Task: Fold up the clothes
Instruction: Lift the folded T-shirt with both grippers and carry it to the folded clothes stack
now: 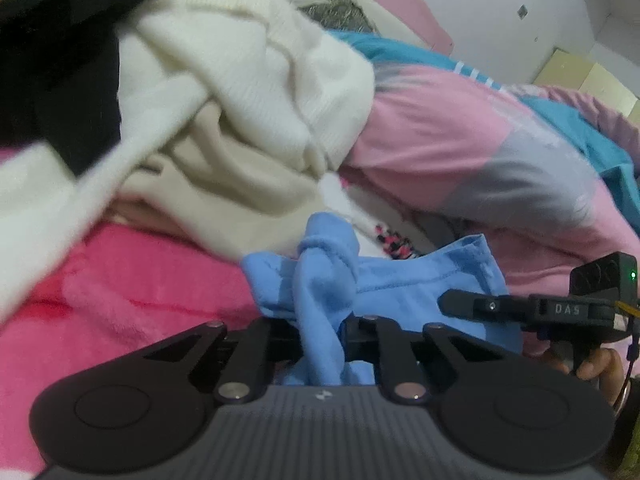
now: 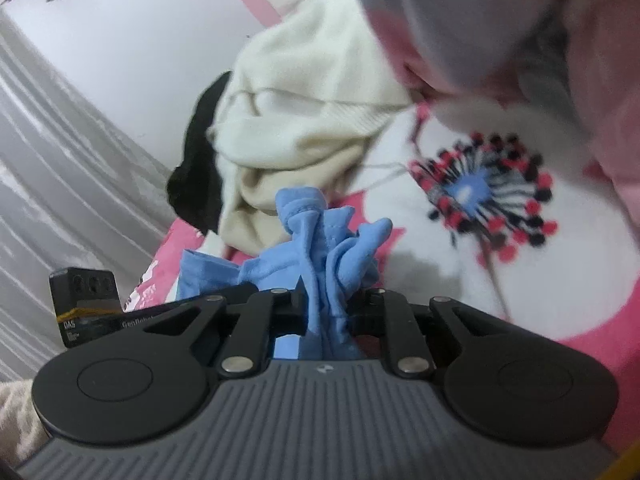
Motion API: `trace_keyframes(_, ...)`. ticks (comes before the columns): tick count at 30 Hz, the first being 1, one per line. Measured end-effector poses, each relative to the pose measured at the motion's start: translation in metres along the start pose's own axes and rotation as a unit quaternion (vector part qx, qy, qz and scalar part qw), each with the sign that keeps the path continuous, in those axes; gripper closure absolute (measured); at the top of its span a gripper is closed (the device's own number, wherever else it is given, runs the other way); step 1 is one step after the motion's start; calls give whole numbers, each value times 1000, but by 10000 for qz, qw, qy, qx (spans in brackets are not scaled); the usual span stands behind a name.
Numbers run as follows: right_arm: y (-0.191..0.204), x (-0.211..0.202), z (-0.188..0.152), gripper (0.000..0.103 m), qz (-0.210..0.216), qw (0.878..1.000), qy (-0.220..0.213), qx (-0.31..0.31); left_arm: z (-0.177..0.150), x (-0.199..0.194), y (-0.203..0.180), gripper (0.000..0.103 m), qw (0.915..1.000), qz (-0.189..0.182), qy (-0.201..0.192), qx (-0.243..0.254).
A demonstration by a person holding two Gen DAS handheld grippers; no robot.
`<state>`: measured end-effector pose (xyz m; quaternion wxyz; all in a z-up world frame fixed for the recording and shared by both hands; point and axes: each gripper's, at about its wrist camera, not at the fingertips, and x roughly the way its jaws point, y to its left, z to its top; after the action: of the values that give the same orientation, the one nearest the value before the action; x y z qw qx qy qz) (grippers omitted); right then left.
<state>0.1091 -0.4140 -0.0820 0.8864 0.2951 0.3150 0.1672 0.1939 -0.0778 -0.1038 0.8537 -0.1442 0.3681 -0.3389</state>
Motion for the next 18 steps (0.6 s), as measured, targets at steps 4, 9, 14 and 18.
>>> trace_keyframes(4,20,-18,2,90,82,9995,-198,-241,5,-28,-12,91,9997,-73,-241,15)
trace_keyframes(9,57,-47,2,90,313,9962,-499,-650,7,-79,-35,91,9981,-117,-586,154)
trace_keyframes(14,98,-76,0,90,639,9899,-715,-1041,3,-137,-60,92,9954,-143,-926,220)
trace_keyframes(18,136,-96,-5,90,896,9824,-812,-1425,-6,-190,-78,93,9928,-90,-1159,303)
